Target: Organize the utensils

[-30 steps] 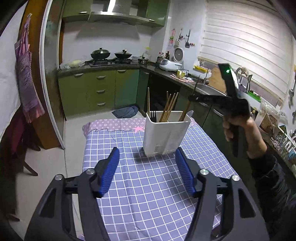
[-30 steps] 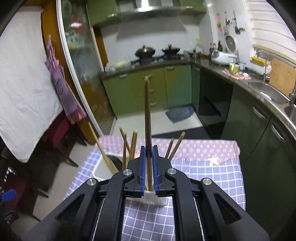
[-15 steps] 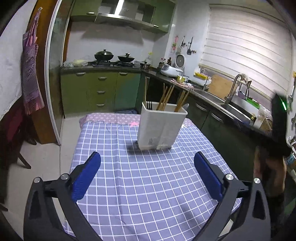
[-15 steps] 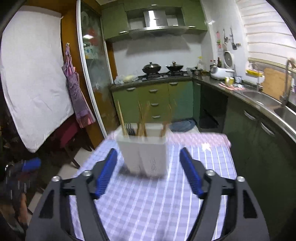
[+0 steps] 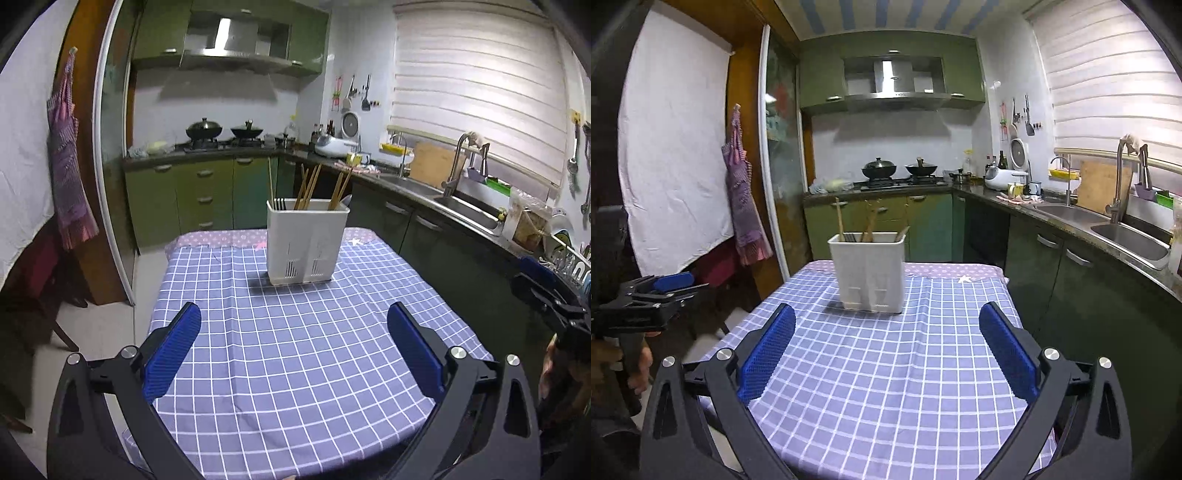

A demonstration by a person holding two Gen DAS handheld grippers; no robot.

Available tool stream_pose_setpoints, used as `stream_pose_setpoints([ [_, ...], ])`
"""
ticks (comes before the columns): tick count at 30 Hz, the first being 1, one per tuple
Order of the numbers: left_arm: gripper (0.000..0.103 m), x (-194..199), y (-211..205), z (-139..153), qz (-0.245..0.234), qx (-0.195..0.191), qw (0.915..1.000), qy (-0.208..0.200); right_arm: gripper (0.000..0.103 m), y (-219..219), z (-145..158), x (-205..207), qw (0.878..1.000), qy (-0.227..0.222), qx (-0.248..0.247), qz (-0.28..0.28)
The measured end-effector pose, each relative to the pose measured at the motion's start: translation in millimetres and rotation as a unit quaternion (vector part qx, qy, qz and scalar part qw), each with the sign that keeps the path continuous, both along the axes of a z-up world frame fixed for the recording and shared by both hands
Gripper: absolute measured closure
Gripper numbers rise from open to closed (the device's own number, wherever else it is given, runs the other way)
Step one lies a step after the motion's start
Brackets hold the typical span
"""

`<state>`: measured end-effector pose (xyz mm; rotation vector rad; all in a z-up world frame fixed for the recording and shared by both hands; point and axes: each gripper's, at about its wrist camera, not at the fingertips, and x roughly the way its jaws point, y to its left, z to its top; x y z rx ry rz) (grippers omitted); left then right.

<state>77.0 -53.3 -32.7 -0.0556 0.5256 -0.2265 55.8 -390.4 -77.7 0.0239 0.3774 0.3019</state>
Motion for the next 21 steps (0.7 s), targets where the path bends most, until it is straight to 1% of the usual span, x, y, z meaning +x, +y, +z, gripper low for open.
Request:
stream_pose_setpoints([
  [5,0.007,-22,-2,11,0.001,0.002,0.9999,-0.014,0.005,2,6,-24,1.000,-0.010,-0.002,-0.006],
  [8,0.007,-31,1,13,0.001,-0.006,0.9998,-0.019,0.005,6,11,-31,1.000,-0.020,-0.006,-0.011],
  [10,0.007,-34,3,12,0.005,-0.013,0.9997,-0.019,0.005,8,13,-33,0.999,-0.027,-0.007,-0.016],
  [13,0.007,-36,3,12,0.013,-0.009,0.9997,-0.020,0.005,10,13,-34,0.999,-0.032,-0.017,-0.024],
  [21,0.007,-37,3,7,0.025,0.001,0.9996,-0.011,0.005,9,10,-29,1.000,-0.020,-0.012,-0.018],
])
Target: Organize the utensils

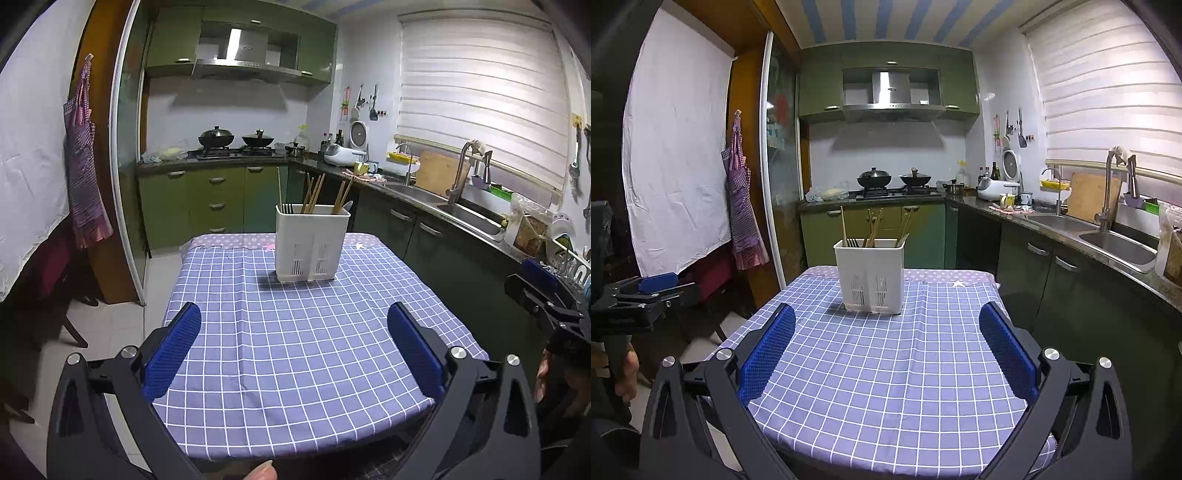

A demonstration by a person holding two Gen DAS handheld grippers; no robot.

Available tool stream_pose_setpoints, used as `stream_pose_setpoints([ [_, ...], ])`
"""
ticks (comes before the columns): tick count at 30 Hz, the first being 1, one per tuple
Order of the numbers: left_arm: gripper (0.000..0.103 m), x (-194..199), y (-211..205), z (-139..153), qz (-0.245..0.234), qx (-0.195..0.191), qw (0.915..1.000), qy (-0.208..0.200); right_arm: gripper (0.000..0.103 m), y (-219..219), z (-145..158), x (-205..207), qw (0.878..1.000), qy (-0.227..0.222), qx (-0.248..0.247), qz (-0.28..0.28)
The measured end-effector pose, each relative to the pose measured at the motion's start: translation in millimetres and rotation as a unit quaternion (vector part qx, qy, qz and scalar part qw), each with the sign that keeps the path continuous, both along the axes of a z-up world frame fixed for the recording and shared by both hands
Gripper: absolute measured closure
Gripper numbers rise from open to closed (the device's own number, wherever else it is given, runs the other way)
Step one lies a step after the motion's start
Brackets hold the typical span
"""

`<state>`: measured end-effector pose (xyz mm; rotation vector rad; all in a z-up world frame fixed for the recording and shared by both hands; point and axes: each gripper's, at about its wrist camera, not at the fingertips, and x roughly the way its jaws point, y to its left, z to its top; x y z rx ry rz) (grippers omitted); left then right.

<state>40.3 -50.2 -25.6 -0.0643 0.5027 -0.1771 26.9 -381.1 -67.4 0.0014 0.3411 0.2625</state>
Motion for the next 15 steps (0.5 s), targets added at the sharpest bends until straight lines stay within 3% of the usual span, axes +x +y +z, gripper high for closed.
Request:
stream_pose_setpoints([
  [15,0.007,-5.5,0.0,0.7,-0.005,-0.006,1.0000,-0.003,0.005,3.8,-1.2,4.2,1.000,0.003,-0.001,0.009],
])
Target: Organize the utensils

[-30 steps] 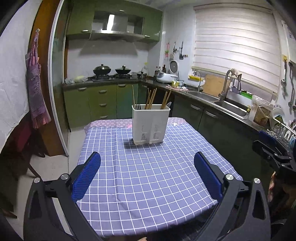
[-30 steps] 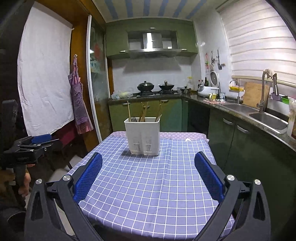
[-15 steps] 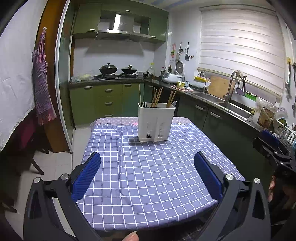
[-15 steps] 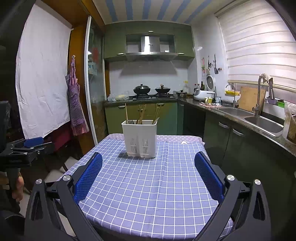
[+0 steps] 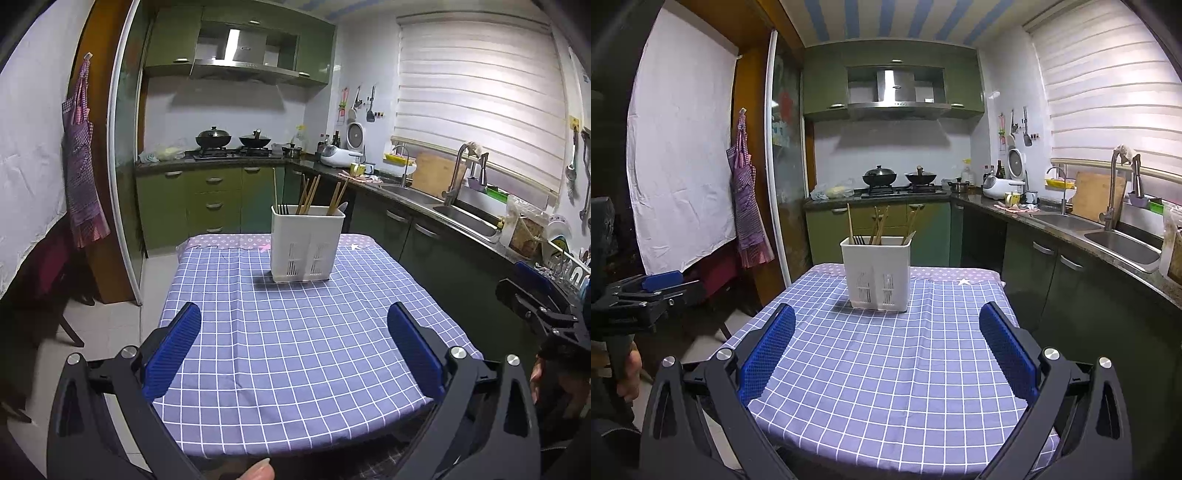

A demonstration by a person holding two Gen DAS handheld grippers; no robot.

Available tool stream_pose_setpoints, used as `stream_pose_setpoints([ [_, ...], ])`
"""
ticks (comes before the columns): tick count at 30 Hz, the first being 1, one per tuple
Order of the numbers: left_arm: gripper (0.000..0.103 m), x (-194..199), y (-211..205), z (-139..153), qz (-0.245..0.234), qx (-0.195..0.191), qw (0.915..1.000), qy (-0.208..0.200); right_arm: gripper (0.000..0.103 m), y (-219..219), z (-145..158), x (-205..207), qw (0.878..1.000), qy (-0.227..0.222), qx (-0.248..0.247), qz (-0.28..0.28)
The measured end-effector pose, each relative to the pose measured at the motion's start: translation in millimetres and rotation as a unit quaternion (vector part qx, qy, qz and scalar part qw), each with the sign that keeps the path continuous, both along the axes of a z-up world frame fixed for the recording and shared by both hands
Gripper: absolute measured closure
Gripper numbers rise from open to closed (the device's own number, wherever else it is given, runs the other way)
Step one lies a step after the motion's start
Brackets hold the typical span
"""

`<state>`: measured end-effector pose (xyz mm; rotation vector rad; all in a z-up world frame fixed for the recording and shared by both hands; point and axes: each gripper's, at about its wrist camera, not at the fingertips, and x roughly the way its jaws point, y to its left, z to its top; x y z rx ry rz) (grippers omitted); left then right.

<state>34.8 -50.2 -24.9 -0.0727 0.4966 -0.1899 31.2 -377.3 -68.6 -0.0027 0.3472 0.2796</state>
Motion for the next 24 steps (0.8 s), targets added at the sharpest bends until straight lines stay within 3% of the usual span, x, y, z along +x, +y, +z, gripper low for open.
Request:
stream_pose_setpoints([
  [24,0.007,0.6,-3.5,2.1,0.005,0.009,0.9999,-0.001,0.005,0.4,-0.5,0.4,1.000,0.002,0.001,0.001],
])
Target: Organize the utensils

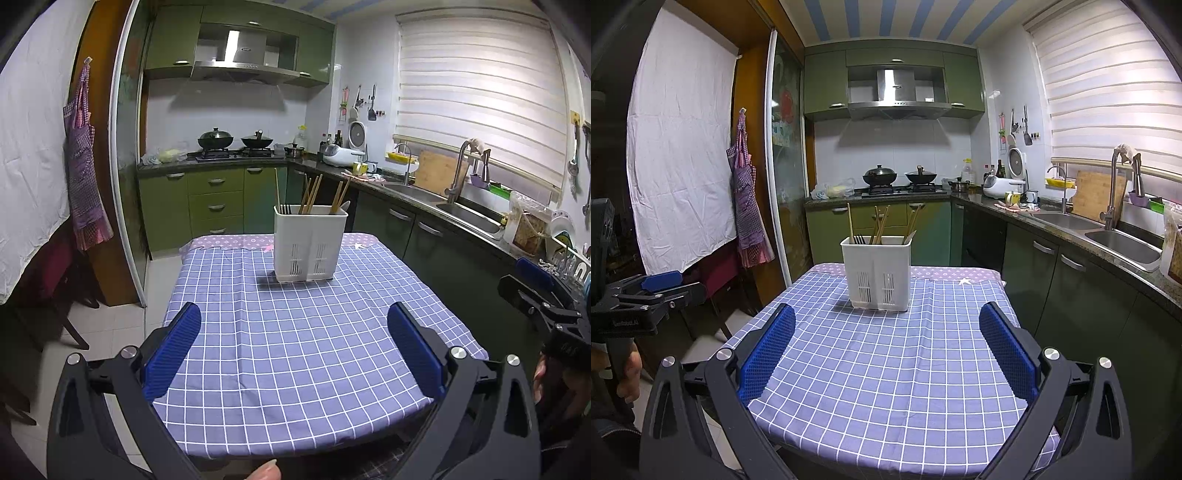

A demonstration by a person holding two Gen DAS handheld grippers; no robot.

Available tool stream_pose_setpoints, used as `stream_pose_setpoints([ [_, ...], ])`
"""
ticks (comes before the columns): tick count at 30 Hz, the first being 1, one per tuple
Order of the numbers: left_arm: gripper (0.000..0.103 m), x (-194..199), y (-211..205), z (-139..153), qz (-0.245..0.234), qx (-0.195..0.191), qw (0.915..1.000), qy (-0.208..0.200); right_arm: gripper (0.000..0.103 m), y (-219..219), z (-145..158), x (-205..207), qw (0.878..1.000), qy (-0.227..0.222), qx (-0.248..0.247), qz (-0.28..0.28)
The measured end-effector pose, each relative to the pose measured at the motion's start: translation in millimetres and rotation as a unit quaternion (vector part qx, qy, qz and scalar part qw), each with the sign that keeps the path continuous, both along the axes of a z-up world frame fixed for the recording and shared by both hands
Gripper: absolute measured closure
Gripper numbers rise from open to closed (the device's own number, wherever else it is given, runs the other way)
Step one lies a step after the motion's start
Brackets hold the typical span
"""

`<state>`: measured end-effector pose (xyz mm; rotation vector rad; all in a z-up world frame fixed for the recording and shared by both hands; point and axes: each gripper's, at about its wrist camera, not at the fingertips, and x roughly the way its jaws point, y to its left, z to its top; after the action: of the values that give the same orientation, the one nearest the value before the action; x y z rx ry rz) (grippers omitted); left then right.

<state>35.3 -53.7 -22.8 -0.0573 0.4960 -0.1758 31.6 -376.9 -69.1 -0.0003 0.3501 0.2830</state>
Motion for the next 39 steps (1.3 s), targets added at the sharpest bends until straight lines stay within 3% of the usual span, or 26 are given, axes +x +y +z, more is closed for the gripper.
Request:
stream_pose_setpoints([
  [39,0.007,7,-1,-6,0.004,0.019,0.9997,0.011,0.005,6,-12,5,1.000,0.016,-0.008,0.007],
])
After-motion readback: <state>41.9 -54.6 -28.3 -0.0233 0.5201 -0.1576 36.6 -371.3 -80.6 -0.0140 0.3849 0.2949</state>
